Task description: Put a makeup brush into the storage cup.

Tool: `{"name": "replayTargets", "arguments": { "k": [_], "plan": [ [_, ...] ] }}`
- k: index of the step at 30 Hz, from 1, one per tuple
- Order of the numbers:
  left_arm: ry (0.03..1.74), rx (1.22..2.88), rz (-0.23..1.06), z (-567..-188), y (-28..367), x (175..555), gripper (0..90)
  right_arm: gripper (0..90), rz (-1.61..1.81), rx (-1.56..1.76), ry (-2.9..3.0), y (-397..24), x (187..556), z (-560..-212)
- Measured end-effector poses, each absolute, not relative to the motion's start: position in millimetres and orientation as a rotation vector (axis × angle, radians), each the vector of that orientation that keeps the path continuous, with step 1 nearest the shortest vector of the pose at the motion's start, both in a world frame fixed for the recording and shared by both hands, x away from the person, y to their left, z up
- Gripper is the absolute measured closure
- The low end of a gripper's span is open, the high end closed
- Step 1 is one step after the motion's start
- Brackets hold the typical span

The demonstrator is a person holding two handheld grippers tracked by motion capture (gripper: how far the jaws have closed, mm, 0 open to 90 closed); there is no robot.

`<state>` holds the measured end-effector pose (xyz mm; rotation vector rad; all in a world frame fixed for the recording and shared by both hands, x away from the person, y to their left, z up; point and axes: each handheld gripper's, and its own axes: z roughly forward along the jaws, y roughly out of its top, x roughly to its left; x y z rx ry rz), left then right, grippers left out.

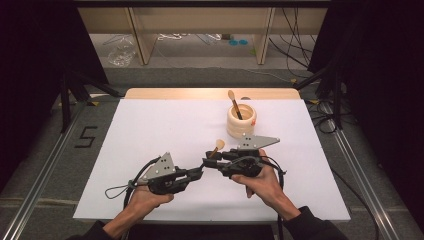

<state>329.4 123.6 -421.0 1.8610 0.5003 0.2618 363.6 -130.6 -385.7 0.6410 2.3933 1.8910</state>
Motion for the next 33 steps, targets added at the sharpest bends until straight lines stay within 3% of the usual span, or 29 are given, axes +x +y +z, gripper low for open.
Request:
{"name": "replayTargets", "arguments": {
  "k": [15,33],
  "plan": [
    [0.499,1.885,0.234,-426.4,117.6,329.5,83.4,84.3,1.909,0.537,2.410,-125.0,358.2,-382.9],
    [0.519,1.864,0.229,-425.7,116.0,329.2,83.6,84.5,1.941,0.564,2.415,-121.1,357.9,-386.5]
  ]
}}
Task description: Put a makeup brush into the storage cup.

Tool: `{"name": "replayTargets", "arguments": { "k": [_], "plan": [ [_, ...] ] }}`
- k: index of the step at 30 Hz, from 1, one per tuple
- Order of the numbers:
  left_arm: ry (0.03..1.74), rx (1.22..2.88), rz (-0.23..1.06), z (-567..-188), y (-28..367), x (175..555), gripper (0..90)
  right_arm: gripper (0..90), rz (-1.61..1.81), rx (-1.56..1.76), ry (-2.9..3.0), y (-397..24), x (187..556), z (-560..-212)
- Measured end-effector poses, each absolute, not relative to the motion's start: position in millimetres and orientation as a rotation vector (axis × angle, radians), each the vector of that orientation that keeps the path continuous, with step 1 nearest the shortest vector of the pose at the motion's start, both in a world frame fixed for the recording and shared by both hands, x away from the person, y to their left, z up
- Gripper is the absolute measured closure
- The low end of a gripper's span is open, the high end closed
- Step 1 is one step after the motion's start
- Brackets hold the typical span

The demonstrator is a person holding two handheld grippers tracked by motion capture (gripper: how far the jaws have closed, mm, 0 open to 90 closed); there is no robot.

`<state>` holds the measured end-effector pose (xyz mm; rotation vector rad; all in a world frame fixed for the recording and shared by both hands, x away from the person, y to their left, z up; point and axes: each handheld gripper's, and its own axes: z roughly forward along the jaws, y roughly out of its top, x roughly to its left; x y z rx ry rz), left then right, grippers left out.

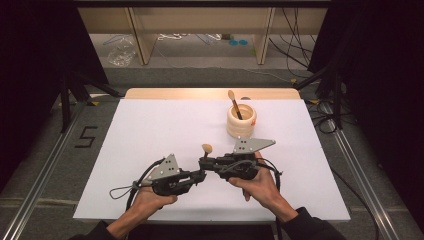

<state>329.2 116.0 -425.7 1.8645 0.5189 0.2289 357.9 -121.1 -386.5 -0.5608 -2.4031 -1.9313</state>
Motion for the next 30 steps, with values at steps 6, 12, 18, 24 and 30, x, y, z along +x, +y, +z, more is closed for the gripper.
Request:
{"name": "replayTargets", "arguments": {
  "k": [6,12,18,24,30],
  "plan": [
    [0.502,1.872,0.228,-426,117,331,82.9,84.6,-1.918,-0.558,-2.437,-121,357,-386],
    [0.527,1.880,0.247,-425,119,330,64.2,84.6,-1.914,-0.566,-2.472,-123,358,-386],
    [0.562,1.905,0.255,-425,122,327,51.9,84.6,-1.918,-0.579,-2.507,-130,361,-384],
    [0.552,1.930,0.309,-424,131,326,43.7,84.7,-1.906,-0.633,-2.571,-141,367,-382],
    [0.570,1.958,0.348,-423,137,321,37.7,84.6,-1.892,-0.708,-2.631,-154,373,-379]
  ]
}}
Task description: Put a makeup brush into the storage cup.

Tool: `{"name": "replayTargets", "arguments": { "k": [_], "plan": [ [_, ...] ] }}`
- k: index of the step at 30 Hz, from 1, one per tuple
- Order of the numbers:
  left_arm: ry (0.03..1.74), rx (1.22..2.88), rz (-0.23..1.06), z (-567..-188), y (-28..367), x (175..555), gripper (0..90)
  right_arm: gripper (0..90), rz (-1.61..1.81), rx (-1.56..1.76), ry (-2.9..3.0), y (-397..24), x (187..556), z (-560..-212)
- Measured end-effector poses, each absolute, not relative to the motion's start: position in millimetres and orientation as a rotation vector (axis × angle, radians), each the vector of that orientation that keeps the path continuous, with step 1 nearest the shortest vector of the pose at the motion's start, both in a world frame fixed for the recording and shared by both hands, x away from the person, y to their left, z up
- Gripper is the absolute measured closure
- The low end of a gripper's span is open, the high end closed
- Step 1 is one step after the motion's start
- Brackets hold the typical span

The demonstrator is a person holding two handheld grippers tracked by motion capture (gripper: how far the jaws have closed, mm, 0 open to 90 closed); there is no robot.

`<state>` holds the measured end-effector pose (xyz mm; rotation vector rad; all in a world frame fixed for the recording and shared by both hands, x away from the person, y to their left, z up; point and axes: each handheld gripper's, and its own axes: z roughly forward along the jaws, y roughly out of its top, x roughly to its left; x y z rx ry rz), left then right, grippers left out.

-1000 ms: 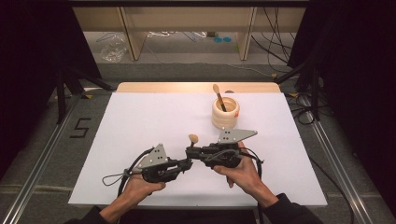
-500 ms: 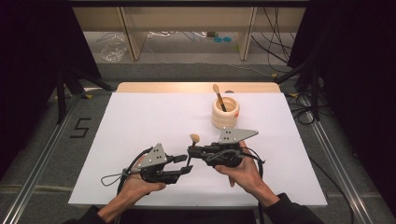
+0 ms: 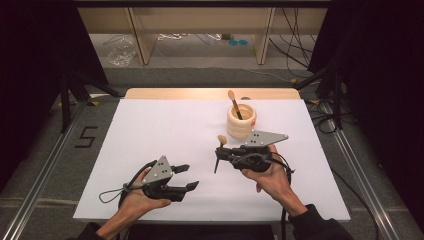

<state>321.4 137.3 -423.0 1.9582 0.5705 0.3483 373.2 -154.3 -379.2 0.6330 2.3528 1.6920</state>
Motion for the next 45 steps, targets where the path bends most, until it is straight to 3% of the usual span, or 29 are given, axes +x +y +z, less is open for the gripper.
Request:
{"name": "replayTargets", "arguments": {
  "k": [20,45],
  "plan": [
    [0.721,1.930,0.402,-429,168,314,28.0,84.6,1.587,0.793,2.267,-192,406,-367],
    [0.731,1.932,0.419,-435,178,307,27.7,84.6,1.536,0.879,2.163,-211,443,-347]
  ]
}}
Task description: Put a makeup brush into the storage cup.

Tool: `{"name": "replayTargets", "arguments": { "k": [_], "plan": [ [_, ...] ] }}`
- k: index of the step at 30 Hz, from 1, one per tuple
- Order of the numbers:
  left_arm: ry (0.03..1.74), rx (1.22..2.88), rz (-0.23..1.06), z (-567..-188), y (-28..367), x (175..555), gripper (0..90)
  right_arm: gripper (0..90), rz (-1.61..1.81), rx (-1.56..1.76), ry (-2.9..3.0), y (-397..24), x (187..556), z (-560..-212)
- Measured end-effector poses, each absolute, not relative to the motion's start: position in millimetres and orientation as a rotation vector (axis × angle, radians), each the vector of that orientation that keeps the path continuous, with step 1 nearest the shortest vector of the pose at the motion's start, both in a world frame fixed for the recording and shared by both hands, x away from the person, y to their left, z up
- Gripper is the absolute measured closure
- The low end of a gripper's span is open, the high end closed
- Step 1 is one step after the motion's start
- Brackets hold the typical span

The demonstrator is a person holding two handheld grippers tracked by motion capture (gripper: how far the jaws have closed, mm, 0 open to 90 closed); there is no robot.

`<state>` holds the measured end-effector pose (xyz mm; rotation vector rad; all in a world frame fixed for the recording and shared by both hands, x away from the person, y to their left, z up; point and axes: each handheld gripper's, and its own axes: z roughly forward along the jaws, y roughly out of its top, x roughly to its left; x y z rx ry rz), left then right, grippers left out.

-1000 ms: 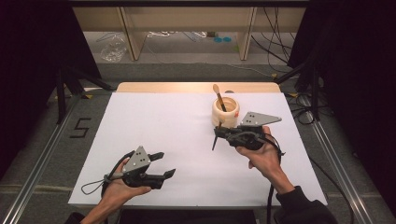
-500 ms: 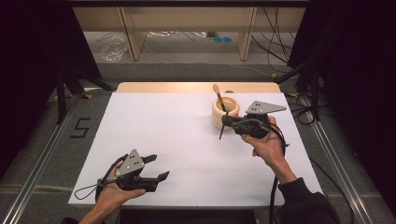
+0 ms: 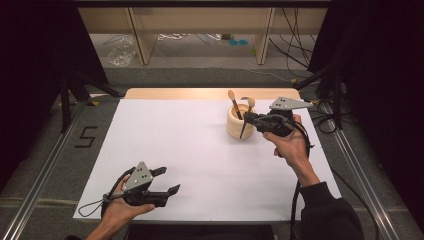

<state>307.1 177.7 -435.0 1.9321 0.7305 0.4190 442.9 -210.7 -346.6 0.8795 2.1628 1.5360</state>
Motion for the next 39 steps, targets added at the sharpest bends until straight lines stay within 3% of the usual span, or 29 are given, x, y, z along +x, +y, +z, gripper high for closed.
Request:
{"name": "replayTargets", "arguments": {
  "k": [39],
  "plan": [
    [0.734,1.945,0.410,-436,178,308,28.9,84.6,1.479,0.958,2.038,-222,491,-339]
  ]
}}
